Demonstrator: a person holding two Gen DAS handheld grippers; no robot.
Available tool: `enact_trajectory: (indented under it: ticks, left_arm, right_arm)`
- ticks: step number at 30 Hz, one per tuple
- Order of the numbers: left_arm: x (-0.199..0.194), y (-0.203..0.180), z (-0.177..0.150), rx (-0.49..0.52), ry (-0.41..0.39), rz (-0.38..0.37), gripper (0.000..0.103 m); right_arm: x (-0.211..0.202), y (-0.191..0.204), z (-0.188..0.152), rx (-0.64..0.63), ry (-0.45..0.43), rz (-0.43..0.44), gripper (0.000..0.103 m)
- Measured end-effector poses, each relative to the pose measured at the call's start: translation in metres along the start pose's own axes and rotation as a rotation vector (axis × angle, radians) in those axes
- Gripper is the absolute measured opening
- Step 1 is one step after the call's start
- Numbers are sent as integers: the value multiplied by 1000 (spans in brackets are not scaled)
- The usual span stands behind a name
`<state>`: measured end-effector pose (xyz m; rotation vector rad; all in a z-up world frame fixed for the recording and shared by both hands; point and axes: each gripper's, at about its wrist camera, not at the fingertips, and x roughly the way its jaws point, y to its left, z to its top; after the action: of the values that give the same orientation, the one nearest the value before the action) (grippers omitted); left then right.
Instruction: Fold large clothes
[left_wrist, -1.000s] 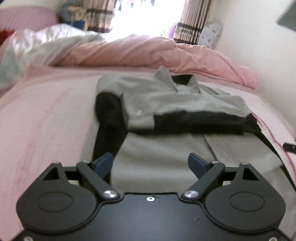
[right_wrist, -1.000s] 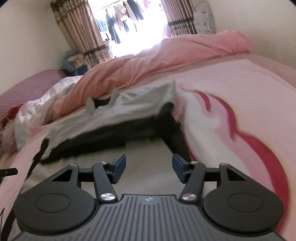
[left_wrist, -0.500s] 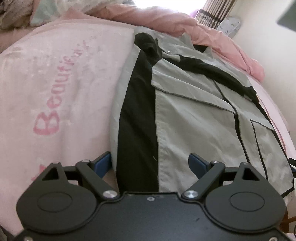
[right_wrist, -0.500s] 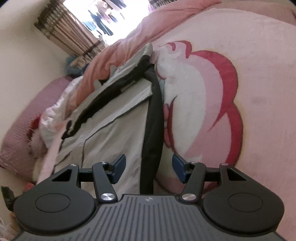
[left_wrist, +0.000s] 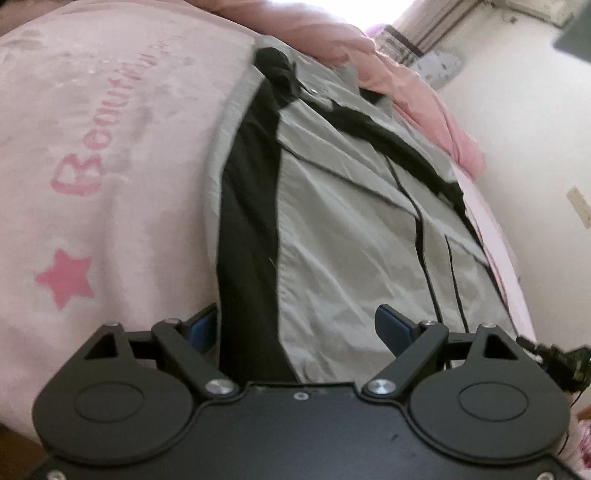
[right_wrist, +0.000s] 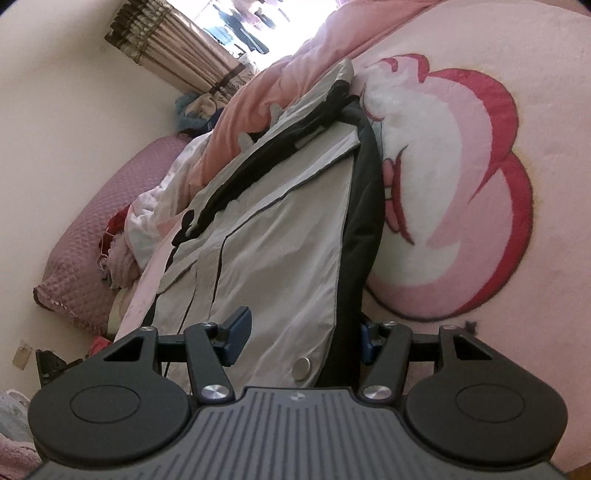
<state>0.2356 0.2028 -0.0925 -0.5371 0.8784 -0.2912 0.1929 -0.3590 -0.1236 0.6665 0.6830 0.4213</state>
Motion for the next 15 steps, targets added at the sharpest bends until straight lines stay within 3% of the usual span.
enact_trajectory:
  ticks: [2, 5, 7, 11, 15]
  left_arm:
    - [0, 3, 3, -34, 8, -9, 88]
    - [-7, -1, 2, 2, 16, 20, 88]
    - [-7, 2, -2, -5, 56, -19, 86]
    - [-7, 3, -4, -11, 40, -44, 83]
    - [6, 10, 6, -52, 35, -64, 50]
  right_arm:
    - [1, 1, 0, 3, 3, -4, 69]
    - [-1, 2, -4, 0, 10, -13, 69]
    - [-2, 2, -7, -4, 13, -7, 69]
    - [1, 3, -6, 13, 16, 1, 71]
    - [5, 14, -6, -38, 29, -17, 78]
